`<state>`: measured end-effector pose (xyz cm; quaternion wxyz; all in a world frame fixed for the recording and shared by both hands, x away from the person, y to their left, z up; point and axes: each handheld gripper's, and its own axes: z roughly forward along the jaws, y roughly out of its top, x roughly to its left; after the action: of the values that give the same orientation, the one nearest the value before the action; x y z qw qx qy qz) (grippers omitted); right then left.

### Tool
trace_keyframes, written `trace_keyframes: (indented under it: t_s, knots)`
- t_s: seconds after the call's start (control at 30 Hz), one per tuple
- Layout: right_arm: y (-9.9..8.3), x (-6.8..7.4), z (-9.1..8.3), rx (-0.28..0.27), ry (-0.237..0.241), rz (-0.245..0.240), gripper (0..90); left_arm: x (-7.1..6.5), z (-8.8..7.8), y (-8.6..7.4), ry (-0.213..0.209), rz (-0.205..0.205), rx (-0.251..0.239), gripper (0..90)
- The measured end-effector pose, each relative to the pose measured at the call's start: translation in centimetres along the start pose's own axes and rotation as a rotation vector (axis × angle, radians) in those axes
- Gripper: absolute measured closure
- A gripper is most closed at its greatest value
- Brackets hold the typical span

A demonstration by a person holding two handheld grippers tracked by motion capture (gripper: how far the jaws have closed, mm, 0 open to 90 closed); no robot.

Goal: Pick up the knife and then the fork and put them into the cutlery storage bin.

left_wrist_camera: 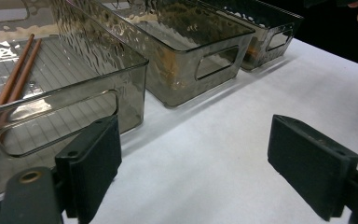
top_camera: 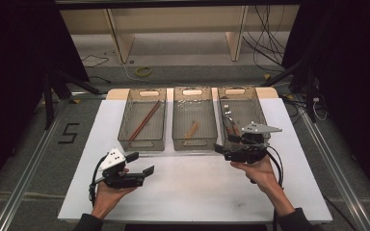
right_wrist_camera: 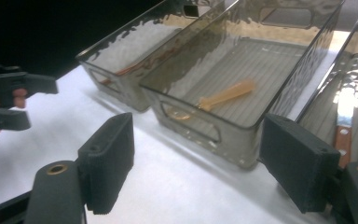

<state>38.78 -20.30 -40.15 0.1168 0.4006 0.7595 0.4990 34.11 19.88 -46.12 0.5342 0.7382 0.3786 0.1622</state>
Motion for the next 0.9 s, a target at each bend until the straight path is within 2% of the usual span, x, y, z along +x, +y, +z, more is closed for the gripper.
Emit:
trace_keyframes:
  t_s: [0.27,0.7,0.9]
  knots:
    - [-2.1,0.5,-1.2,-0.035,0.015,-0.011,26.6,-0.1,0.1,-0.1,-0.023,0.014,0.024,16.8]
    - [-5.3,1.3,-3.1,-0.08,0.027,-0.044,25.9,-0.3,0.3,-0.1,-0.04,0.011,0.032,16.7]
    - [-6.5,1.4,-3.7,-0.1,0.034,-0.039,24.9,-0.3,0.3,-0.1,-0.045,0.009,0.031,16.7]
